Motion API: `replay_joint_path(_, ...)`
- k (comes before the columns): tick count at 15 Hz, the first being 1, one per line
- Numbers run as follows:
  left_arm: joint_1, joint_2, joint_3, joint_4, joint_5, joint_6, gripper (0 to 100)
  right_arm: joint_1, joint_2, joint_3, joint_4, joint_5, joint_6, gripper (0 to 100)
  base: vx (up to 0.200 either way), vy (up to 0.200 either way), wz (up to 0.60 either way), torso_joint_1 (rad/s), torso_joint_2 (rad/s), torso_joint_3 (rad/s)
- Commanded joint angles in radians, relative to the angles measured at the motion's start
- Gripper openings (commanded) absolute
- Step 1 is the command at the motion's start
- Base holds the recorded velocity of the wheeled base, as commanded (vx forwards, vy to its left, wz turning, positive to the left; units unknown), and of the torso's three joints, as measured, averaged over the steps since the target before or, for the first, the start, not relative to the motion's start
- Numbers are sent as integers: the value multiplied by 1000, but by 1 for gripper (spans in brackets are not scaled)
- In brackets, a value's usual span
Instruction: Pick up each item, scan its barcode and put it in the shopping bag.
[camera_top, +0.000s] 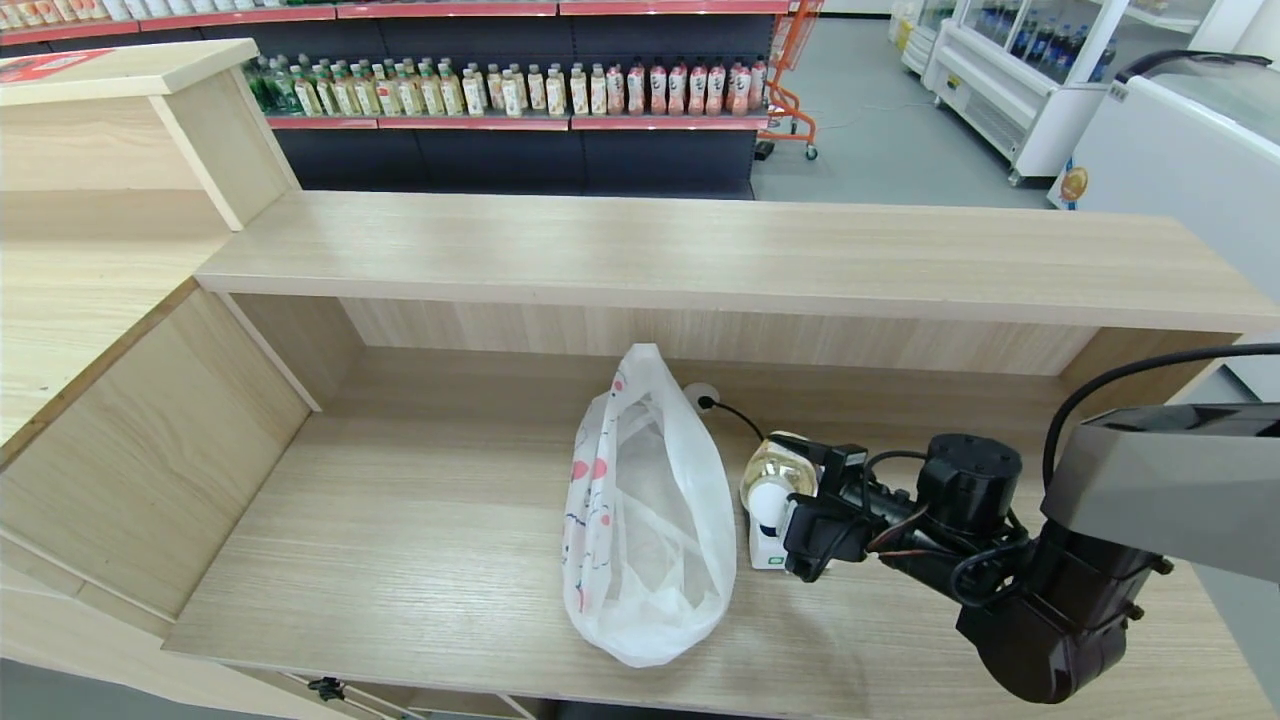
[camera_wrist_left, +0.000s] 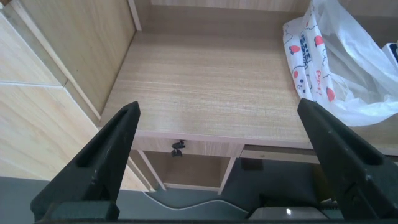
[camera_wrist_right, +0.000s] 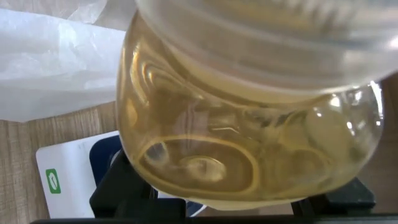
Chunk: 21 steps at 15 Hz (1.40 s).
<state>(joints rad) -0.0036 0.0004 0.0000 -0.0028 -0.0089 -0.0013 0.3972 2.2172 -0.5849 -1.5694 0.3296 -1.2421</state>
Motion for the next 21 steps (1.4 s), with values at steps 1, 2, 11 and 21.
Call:
replay_joint_path(1, -1, 0, 0, 0, 0, 0, 100, 2, 6, 0, -1, 0, 0, 0, 0, 0, 0, 0, 0, 0)
replay_joint_path(2, 1, 0, 0, 0, 0, 0, 100, 2, 6, 0, -1, 0, 0, 0, 0, 0, 0, 0, 0, 0)
replay_joint_path(11, -1, 0, 0, 0, 0, 0, 100, 0, 15, 7, -1, 0, -11, 0, 0, 0, 0, 0, 0, 0)
replay_joint_path(21, -1, 0, 0, 0, 0, 0, 100, -5, 22, 17, -1, 0, -11, 0, 0, 0, 0, 0, 0, 0)
